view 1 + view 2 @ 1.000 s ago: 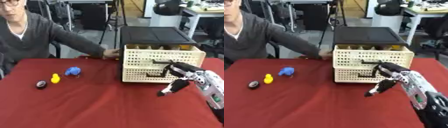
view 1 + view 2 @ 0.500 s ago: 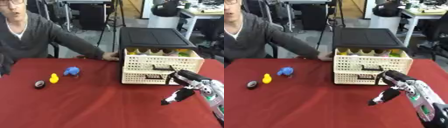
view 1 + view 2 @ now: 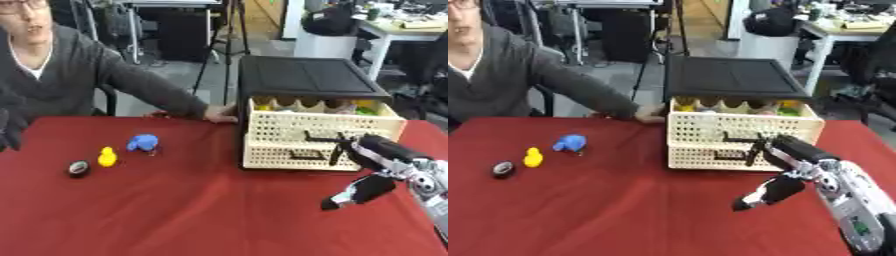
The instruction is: Pick up objects from table and place into drawer.
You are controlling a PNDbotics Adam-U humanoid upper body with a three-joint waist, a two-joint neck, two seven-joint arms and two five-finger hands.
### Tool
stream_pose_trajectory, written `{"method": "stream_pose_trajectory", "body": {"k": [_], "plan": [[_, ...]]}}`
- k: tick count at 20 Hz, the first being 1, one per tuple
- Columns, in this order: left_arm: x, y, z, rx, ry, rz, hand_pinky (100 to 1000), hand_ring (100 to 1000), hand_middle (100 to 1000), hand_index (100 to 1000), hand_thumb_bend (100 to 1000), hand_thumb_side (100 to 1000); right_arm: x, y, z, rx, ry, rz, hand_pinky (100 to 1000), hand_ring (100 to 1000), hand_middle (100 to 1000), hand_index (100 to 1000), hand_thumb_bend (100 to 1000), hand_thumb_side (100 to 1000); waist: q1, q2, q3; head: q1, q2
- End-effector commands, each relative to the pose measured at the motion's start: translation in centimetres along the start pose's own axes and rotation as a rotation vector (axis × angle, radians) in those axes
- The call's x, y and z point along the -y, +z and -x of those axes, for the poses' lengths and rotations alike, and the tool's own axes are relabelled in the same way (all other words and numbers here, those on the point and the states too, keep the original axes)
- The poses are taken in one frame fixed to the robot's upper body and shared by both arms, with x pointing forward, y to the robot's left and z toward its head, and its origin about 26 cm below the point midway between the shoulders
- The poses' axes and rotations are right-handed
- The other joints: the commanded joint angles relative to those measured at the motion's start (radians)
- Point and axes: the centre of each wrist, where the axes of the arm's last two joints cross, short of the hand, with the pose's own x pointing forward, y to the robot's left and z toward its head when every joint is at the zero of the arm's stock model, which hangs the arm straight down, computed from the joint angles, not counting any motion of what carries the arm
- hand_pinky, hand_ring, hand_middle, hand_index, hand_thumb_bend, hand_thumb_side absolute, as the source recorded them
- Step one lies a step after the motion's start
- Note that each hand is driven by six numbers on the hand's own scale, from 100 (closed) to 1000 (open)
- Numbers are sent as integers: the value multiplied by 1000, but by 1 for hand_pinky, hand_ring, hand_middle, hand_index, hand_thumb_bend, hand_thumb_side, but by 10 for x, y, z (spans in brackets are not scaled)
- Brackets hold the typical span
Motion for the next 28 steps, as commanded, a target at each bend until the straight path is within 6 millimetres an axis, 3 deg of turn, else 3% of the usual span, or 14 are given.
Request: {"method": "stream_pose_trajectory", "body": {"k": [1, 15, 28], "plan": [[-11, -2, -7, 16, -34, -2, 369, 405, 494, 788, 100, 687, 11, -4, 1, -9, 23, 9, 141, 100, 100, 653, 953, 549, 5, -11, 2, 3, 2], [-10, -2, -6, 19, -25, -3, 370, 403, 493, 788, 100, 687, -6, -38, 11, -75, 28, -66, 133, 100, 100, 695, 917, 550, 15, -10, 15, 1, 6], [-8, 0, -4, 13, -19, -2, 370, 401, 493, 788, 100, 691, 12, -45, 18, -139, 67, 51, 126, 100, 100, 729, 915, 633, 17, -10, 26, 1, 5]]}}
